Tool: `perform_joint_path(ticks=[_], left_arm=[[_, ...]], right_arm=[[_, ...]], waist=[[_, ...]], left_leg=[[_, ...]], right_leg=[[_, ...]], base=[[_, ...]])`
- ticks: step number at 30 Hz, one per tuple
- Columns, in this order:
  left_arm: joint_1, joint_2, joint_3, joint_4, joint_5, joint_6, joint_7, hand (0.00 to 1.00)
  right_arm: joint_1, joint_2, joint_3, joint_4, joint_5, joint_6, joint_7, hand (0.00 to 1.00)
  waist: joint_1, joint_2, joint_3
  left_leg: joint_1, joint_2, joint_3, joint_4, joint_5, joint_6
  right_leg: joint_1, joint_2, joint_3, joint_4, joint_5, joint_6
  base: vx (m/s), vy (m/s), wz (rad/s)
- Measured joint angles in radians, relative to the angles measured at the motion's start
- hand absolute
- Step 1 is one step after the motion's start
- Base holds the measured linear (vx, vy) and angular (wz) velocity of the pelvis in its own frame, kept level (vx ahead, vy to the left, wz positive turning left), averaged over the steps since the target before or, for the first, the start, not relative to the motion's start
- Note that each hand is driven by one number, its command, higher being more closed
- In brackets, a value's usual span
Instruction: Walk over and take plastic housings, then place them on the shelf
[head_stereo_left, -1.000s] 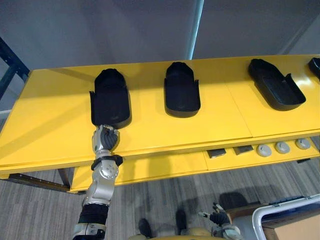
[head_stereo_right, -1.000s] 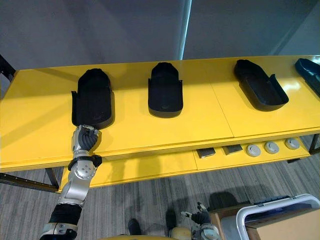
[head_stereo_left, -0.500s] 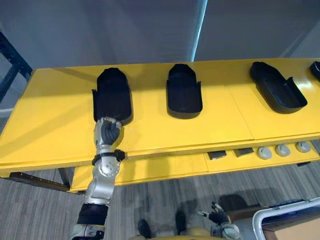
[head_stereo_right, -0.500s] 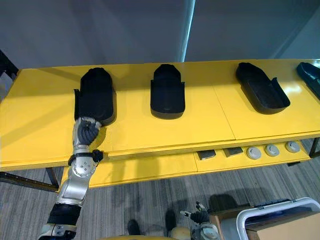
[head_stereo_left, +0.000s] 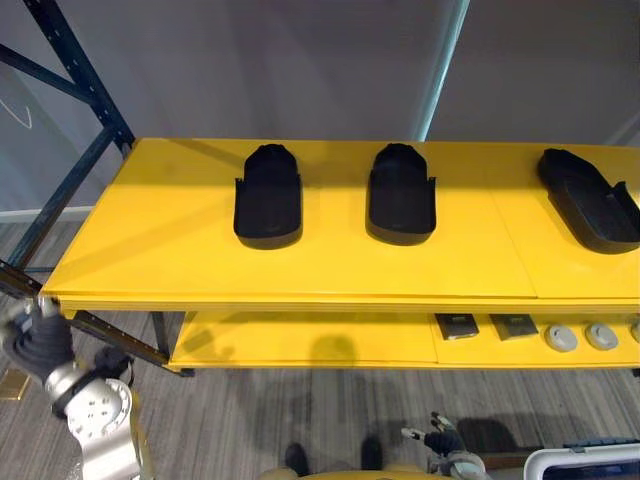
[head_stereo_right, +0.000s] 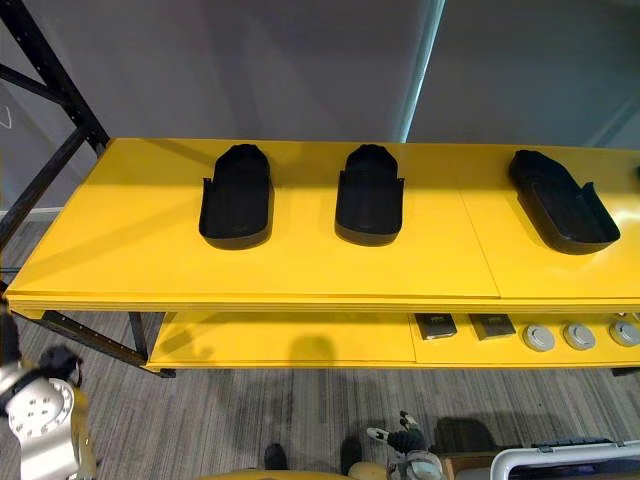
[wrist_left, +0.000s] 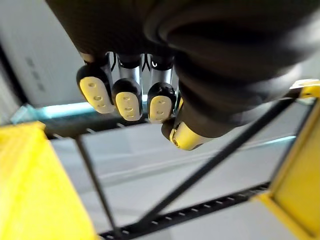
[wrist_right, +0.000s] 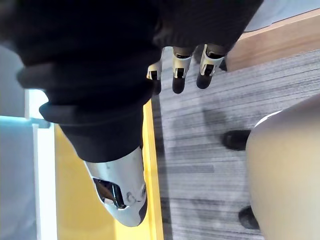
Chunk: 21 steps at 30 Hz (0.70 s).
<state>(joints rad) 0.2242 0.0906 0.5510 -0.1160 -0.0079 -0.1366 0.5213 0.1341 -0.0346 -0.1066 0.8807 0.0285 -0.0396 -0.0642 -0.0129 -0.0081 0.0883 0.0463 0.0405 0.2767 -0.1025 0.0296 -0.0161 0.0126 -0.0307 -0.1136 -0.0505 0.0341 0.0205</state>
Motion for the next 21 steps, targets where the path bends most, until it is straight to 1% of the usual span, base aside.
perform_joint_path(ticks=[1, 3, 4, 5, 6, 7, 8, 9, 11, 12, 13, 14, 15, 17, 21], left_arm=[[0.031, -0.023, 0.0, 0.079, 0.005, 0.033, -0.021, 0.0], [0.048, -0.04, 0.0, 0.19, 0.019, 0.068, -0.047, 0.0], [0.059, -0.05, 0.0, 0.324, 0.02, 0.097, -0.075, 0.0], [0.062, -0.055, 0.0, 0.379, 0.02, 0.105, -0.086, 0.0], [0.062, -0.068, -0.001, 0.478, 0.011, 0.12, -0.118, 0.0], [0.06, -0.077, -0.005, 0.53, 0.009, 0.125, -0.134, 0.0], [0.06, -0.088, -0.024, 0.606, 0.005, 0.13, -0.159, 0.0], [0.061, -0.095, -0.049, 0.667, 0.005, 0.131, -0.193, 0.0], [0.059, -0.108, -0.095, 0.742, 0.01, 0.131, -0.24, 0.0], [0.058, -0.117, -0.119, 0.771, 0.015, 0.13, -0.26, 0.0], [0.058, -0.12, -0.127, 0.781, 0.017, 0.129, -0.266, 0.0], [0.052, -0.124, -0.137, 0.805, 0.019, 0.127, -0.283, 0.0], [0.041, -0.125, -0.155, 0.834, 0.019, 0.126, -0.289, 0.0], [0.032, -0.126, -0.173, 0.864, 0.02, 0.125, -0.303, 0.0], [0.013, -0.126, -0.241, 0.906, 0.022, 0.119, -0.306, 0.0]], right_arm=[[0.008, 0.007, 0.0, -0.016, 0.0, 0.004, 0.0, 0.0], [0.021, 0.014, 0.005, -0.036, 0.0, 0.008, 0.0, 0.0], [0.028, 0.022, 0.005, -0.046, 0.0, 0.009, 0.0, 0.0], [0.028, 0.026, 0.005, -0.046, 0.0, 0.011, 0.0, 0.0], [0.031, 0.033, 0.005, -0.046, 0.001, 0.012, 0.0, 0.0], [0.032, 0.035, 0.005, -0.046, 0.001, 0.013, 0.001, 0.0], [0.033, 0.039, 0.005, -0.046, 0.001, 0.015, 0.001, 0.0], [0.036, 0.041, 0.005, -0.045, 0.001, 0.016, 0.001, 0.0], [0.045, 0.044, 0.003, -0.045, 0.001, 0.016, 0.0, 0.0], [0.046, 0.044, -0.002, -0.045, 0.001, 0.016, 0.0, 0.0], [0.047, 0.044, -0.004, -0.045, 0.001, 0.016, 0.0, 0.0], [0.049, 0.045, -0.015, -0.043, 0.001, 0.016, 0.0, 0.0], [0.049, 0.04, -0.027, -0.042, 0.002, 0.016, -0.001, 0.0], [0.051, 0.036, -0.046, -0.037, 0.002, 0.016, -0.005, 0.0], [0.047, 0.03, -0.082, -0.028, 0.002, 0.016, -0.028, 0.0]], waist=[[0.002, -0.003, -0.002], [0.002, -0.008, -0.01], [0.002, -0.014, -0.024], [0.002, -0.017, -0.031], [0.002, -0.022, -0.041], [0.001, -0.023, -0.042], [0.001, -0.02, -0.044], [0.002, -0.025, -0.05], [0.002, -0.028, -0.052], [0.002, -0.025, -0.052], [0.002, -0.022, -0.053], [0.002, -0.015, -0.056], [0.002, -0.005, -0.06], [0.001, 0.002, -0.061], [0.001, 0.02, -0.058]], left_leg=[[0.001, 0.0, 0.003, 0.0, -0.004, 0.003], [0.012, 0.0, 0.009, 0.0, -0.001, -0.001], [0.021, 0.001, 0.022, 0.004, -0.002, 0.0], [0.021, 0.001, 0.026, 0.006, -0.002, 0.0], [0.028, 0.0, 0.032, 0.006, -0.002, 0.001], [0.037, 0.0, 0.034, 0.006, -0.003, 0.003], [0.041, -0.001, 0.037, 0.006, -0.007, 0.003], [0.046, -0.002, 0.04, 0.006, -0.011, 0.003], [0.057, -0.002, 0.046, 0.005, -0.019, -0.002], [0.059, -0.002, 0.051, 0.003, -0.02, -0.001], [0.059, -0.002, 0.053, 0.002, -0.021, -0.002], [0.058, -0.002, 0.058, 0.0, -0.023, -0.002], [0.057, -0.003, 0.06, 0.0, -0.024, -0.002], [0.058, -0.003, 0.059, 0.0, -0.025, -0.002], [0.067, -0.004, 0.059, 0.0, -0.022, 0.002]], right_leg=[[0.0, -0.001, -0.002, 0.017, -0.013, 0.002], [0.002, -0.003, -0.004, 0.028, -0.021, 0.003], [0.005, -0.004, -0.001, 0.032, -0.025, 0.004], [0.005, -0.004, 0.002, 0.032, -0.026, 0.005], [0.008, -0.004, 0.006, 0.031, -0.027, 0.007], [0.014, -0.005, 0.007, 0.031, -0.028, 0.008], [0.021, -0.006, 0.008, 0.031, -0.031, 0.009], [0.028, -0.006, 0.009, 0.032, -0.033, 0.009], [0.034, -0.007, 0.011, 0.036, -0.038, 0.01], [0.032, -0.007, 0.016, 0.04, -0.04, 0.01], [0.03, -0.006, 0.019, 0.041, -0.04, 0.01], [0.024, -0.006, 0.029, 0.046, -0.042, 0.01], [0.02, -0.006, 0.032, 0.05, -0.044, 0.01], [0.02, -0.006, 0.032, 0.05, -0.046, 0.011], [0.019, -0.005, 0.035, 0.047, -0.045, 0.011]], base=[[0.0, 0.0, 0.0], [0.03, 0.002, -0.02], [0.06, 0.005, -0.08], [0.06, 0.002, -0.14], [0.03, 0.001, -0.11], [0.05, 0.0, -0.09], [0.03, 0.0, -0.05], [0.02, 0.0, -0.06], [-0.01, -0.006, -0.09], [-0.02, -0.01, -0.1], [-0.02, -0.012, -0.13], [-0.02, -0.012, -0.12], [-0.01, -0.013, -0.11], [0.01, -0.019, -0.04], [0.02, -0.022, -0.03]])
